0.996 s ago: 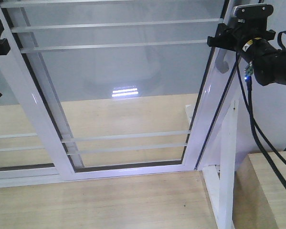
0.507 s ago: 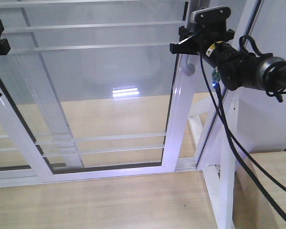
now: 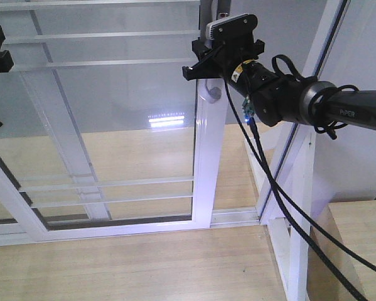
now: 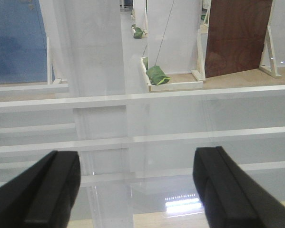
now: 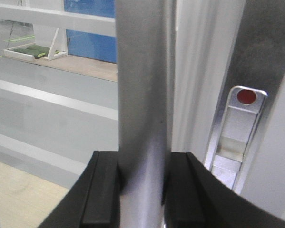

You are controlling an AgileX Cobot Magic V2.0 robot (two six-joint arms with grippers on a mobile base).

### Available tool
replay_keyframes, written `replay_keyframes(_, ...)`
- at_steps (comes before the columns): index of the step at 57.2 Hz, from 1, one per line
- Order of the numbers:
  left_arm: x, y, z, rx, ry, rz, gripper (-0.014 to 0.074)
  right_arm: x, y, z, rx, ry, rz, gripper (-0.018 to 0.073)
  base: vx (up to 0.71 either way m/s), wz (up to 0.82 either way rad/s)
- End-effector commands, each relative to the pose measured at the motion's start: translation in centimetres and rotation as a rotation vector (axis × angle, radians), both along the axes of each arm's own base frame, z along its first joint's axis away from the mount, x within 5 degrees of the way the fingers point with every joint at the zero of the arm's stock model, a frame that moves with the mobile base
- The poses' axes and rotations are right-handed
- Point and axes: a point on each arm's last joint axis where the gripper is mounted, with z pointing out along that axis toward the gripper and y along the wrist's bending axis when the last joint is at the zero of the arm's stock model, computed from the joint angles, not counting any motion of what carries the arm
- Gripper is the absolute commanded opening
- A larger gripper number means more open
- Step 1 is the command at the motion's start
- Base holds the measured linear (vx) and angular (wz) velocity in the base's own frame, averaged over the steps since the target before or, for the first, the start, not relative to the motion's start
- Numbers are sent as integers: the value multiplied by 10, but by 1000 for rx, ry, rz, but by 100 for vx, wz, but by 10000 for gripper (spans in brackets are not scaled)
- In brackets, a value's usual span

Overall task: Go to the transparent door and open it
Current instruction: 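Pull the handle with the right gripper, sliding the door panel sideways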

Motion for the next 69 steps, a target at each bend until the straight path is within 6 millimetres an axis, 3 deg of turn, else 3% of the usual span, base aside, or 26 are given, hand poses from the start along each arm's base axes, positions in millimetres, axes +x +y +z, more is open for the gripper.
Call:
replay_keyframes(1, -3, 3, 24, -8, -126, 24, 590, -32, 30, 52, -11, -214, 163, -9, 0, 0)
replay_keyframes(27, -3, 3, 23, -8, -122, 23, 590, -66, 81, 53, -16, -240, 318, -9, 0, 0)
replay_keyframes(44, -3, 2, 21, -8, -101, 16, 590, -75, 92, 54, -10, -263, 360, -9, 0, 0)
replay_keyframes(57, -3, 1, 20, -7, -87, 10, 590, -74, 77, 77, -58, -305, 309, -8, -1, -1)
replay_keyframes(62, -3, 1, 20, -8, -87, 10, 590, -64, 57, 86, -73, -276, 223, -6, 0, -1)
replay_keyframes(69, -3, 1, 20, -7, -86, 10, 590, -47, 13, 100, -56, -197, 70, -6, 0, 0)
